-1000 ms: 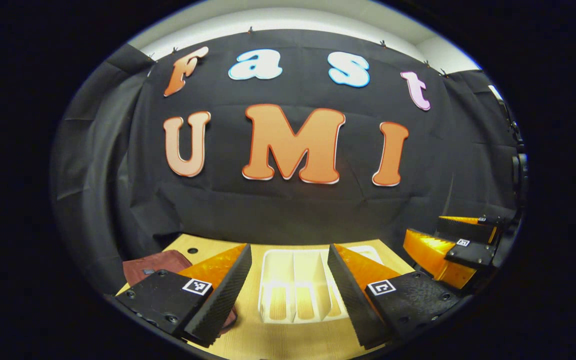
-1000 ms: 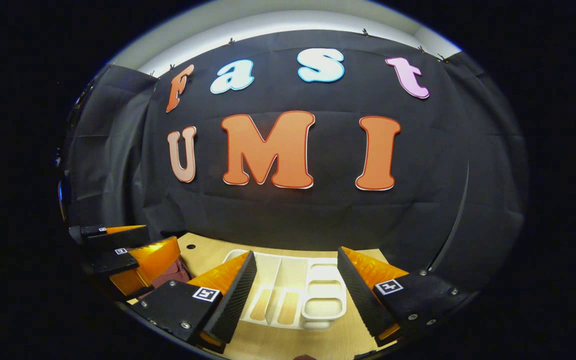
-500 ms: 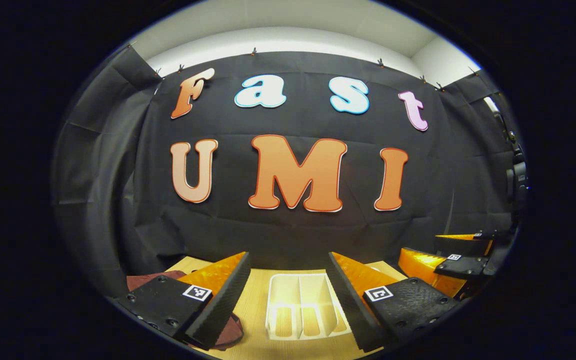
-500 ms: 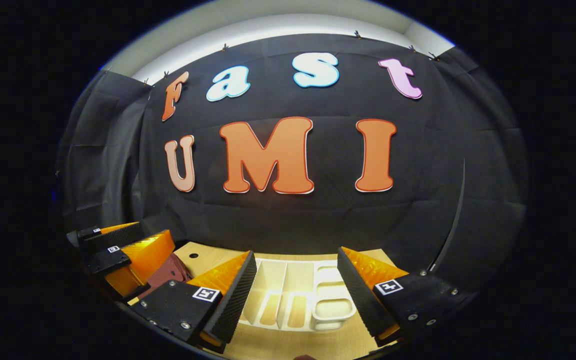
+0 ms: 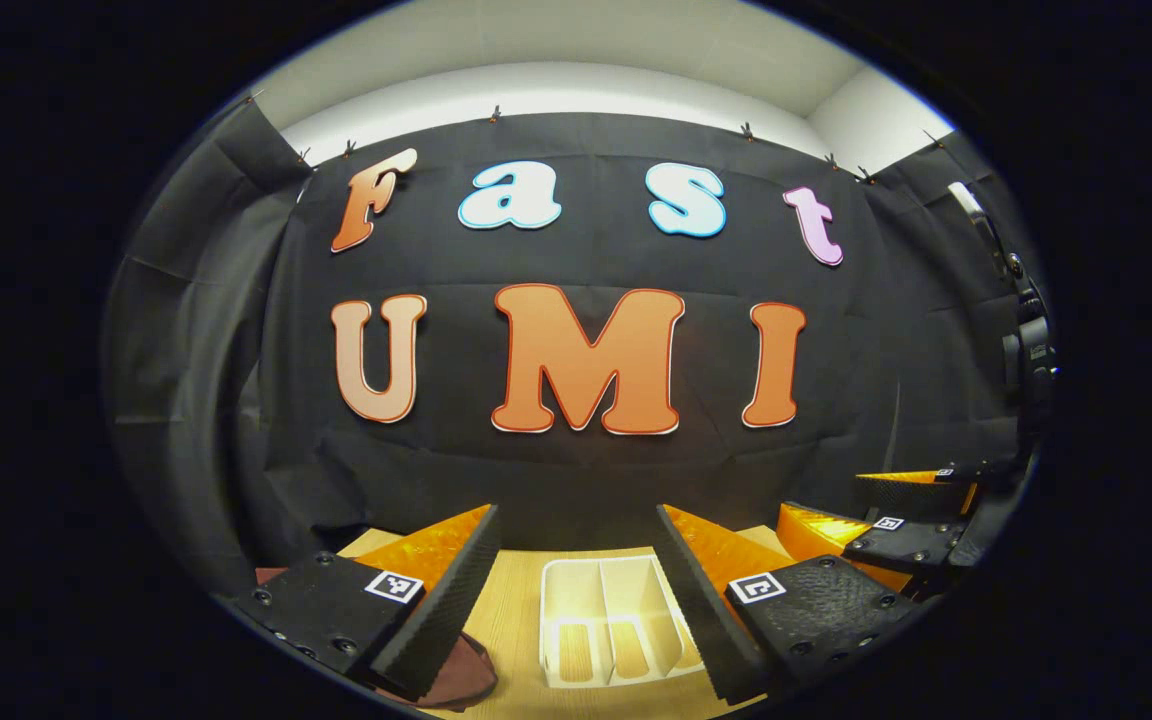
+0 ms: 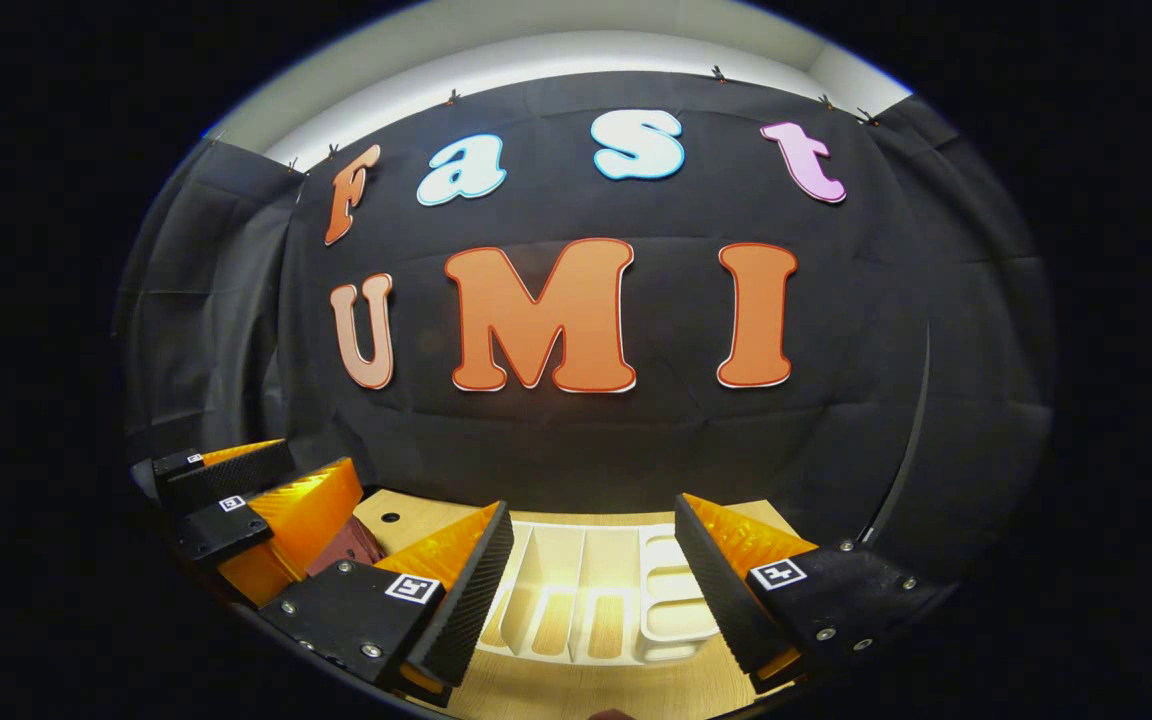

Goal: Open the schoolbag, grab two books from the bookshelf and put them into the schoolbag.

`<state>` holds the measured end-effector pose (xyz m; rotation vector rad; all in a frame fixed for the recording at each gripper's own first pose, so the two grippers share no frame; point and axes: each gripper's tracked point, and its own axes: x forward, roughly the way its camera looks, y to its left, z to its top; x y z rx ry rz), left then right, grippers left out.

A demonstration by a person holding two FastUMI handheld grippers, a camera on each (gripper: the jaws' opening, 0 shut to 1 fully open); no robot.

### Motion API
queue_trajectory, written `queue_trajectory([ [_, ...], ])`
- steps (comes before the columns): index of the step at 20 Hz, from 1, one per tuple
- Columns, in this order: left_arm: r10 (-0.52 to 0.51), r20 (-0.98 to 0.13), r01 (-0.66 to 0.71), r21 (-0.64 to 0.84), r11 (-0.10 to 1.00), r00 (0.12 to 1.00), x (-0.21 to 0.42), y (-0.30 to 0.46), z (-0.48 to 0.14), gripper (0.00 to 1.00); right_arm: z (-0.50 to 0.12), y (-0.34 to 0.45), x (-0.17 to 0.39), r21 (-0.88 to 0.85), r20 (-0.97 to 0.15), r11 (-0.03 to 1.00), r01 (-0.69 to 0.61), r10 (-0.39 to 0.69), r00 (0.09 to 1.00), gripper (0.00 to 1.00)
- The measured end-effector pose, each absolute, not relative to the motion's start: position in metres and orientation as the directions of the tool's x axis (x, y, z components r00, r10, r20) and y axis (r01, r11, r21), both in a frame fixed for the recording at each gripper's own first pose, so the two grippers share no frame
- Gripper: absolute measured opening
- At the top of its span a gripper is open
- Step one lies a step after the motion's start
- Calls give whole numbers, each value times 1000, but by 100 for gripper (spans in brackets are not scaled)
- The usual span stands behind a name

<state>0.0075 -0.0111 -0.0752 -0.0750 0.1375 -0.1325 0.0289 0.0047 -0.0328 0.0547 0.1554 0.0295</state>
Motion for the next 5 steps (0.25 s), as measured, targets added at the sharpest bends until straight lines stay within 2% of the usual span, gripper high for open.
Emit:
queue_trajectory([
  [5,-140,-163,123,-108,986,977,8,-10,-86,95,-35,6,28,50,-159,999,-15,23,987,97],
])
